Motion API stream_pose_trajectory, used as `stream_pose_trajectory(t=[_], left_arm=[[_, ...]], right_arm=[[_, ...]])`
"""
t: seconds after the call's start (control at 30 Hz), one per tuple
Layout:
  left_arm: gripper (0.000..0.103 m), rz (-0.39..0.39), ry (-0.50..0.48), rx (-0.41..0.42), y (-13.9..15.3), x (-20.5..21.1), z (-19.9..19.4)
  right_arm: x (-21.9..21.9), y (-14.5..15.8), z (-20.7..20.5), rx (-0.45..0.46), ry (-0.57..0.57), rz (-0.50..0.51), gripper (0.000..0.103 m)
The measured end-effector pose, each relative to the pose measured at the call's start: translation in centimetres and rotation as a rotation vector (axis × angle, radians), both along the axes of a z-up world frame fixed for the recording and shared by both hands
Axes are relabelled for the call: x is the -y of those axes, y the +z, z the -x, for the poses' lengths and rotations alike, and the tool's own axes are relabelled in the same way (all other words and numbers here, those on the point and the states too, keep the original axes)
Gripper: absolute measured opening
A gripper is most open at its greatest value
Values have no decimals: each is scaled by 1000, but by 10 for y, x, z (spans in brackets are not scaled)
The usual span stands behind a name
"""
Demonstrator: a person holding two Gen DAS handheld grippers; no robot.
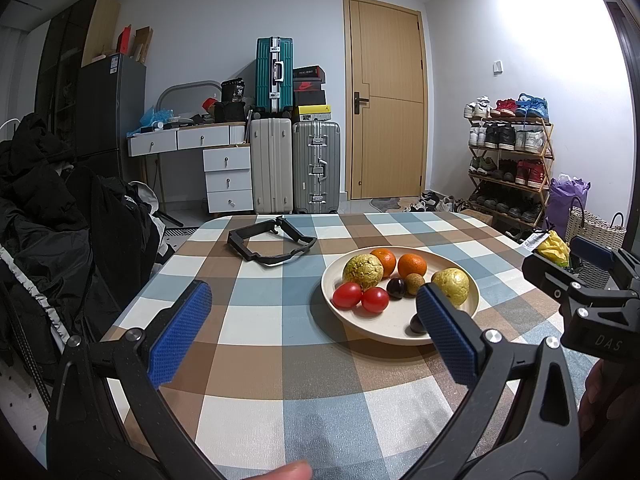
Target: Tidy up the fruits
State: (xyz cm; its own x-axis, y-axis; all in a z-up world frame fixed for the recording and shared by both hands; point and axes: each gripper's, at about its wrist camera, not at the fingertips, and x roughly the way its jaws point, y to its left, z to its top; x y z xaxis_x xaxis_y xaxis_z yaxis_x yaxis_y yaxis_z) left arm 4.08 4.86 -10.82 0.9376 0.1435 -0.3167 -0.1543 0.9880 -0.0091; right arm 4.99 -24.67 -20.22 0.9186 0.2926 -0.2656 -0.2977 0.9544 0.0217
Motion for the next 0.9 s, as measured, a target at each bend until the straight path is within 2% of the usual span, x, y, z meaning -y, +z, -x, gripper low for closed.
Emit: stream_pose_trajectory(t=[0.9], left_arm=[[102,0,0,0,0,0,0]], right_arm=[[0,0,0,0,0,0,103]])
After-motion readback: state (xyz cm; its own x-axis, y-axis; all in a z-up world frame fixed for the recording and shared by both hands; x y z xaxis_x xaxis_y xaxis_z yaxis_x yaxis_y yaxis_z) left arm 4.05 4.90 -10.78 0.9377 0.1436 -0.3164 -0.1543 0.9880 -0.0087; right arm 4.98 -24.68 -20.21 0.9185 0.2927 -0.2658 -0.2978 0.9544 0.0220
